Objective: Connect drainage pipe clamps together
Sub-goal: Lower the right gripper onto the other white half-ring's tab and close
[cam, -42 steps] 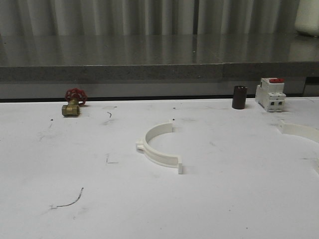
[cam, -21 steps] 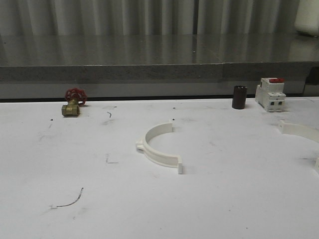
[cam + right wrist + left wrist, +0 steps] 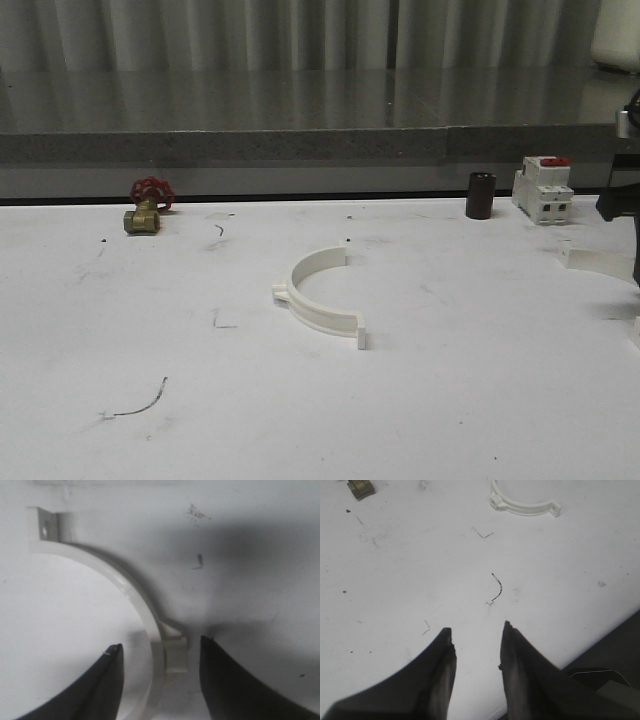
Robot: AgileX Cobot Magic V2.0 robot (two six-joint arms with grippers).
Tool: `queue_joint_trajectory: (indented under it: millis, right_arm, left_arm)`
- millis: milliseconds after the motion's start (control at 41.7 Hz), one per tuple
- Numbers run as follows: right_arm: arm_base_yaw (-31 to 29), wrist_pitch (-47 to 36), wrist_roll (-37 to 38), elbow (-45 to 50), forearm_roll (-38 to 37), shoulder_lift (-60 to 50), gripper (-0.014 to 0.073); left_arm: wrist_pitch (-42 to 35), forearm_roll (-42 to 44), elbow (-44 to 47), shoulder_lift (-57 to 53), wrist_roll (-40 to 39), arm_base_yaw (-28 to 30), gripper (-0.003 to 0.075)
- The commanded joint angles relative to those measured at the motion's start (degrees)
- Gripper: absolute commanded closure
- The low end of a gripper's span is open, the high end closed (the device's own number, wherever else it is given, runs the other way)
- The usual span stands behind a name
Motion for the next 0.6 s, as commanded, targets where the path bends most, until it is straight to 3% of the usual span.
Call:
queue_joint_trajectory:
  millis: [0, 120, 407, 575]
  right_arm:
    - [-0.4, -1.9, -0.1, -1.5, -0.5, -2.2, 0.0237]
    - [-0.4, -1.8, -0.1, -1.5, -0.5, -1.7, 0.0338]
    - [-0.4, -1.6, -0.1, -1.5, -0.5, -1.6, 0.0468]
    - [-0.4, -0.5, -0.1, -1.6, -0.5, -2.1, 0.0484]
  left_arm:
    - [-3.8, -0.6, -1.5, -0.2, 0.0, 0.1, 0.05]
    - [-3.8, -0.6, -1.5, -0.2, 0.0, 0.1, 0.05]
    - [-3.8, -0.6, -1.5, -0.2, 0.0, 0.1, 0.05]
    - [-3.8, -0.6, -1.5, -0.2, 0.0, 0.1, 0.05]
